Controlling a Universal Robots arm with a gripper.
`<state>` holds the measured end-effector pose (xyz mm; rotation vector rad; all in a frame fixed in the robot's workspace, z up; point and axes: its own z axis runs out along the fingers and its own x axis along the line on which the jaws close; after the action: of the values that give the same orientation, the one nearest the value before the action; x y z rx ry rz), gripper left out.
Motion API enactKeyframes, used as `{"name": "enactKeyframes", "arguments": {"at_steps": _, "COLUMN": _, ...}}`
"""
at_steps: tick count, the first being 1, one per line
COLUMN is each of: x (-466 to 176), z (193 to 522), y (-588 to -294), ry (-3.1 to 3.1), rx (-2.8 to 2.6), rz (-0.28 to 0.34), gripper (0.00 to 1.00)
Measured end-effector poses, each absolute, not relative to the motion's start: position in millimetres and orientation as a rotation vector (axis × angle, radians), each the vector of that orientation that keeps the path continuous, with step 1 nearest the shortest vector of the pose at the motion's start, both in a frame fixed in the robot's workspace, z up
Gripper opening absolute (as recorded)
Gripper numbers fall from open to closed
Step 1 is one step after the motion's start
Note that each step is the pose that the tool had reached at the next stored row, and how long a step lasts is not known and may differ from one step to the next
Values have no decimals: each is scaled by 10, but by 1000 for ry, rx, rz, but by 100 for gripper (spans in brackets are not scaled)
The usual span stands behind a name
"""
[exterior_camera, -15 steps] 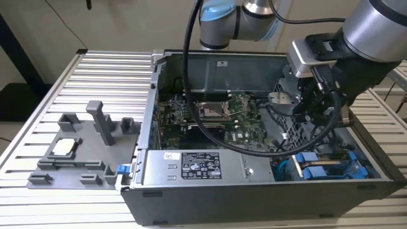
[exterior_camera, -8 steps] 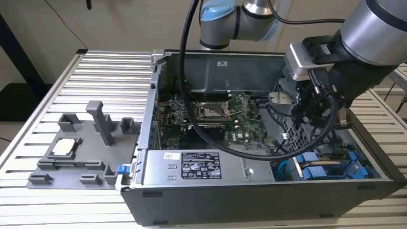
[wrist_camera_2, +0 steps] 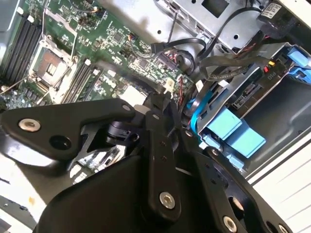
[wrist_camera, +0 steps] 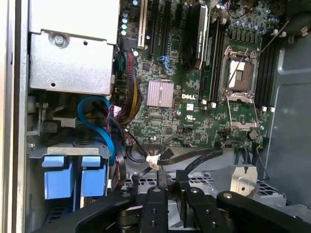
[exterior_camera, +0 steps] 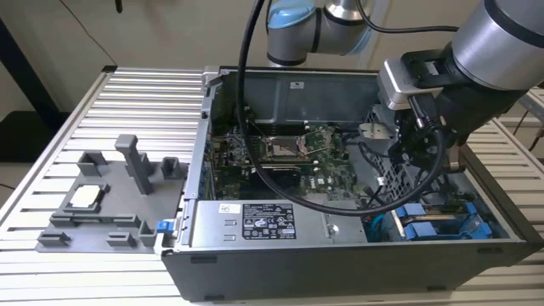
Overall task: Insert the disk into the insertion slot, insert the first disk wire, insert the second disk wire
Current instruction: 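Insert the first disk wire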
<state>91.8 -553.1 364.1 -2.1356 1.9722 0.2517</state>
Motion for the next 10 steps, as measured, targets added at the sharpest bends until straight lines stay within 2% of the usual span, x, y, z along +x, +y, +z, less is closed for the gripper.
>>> {"name": "enactKeyframes", "arguments": {"at_steps": 2, "x": 918, "z": 3640, "y": -5531, "ry": 1972, "rx": -2135, "rz": 252, "gripper": 11}}
{"name": "enactKeyframes", "arguments": {"at_steps": 9, "x": 917, "z": 3670, "y": -5532, "ry": 1971, "rx": -2136, "rz": 252, "gripper": 11}}
{"name": "enactKeyframes", "arguments": {"at_steps": 10, "x": 917, "z": 3680, "y": -5532, "ry": 1970, "rx": -2137, "rz": 252, "gripper": 18}}
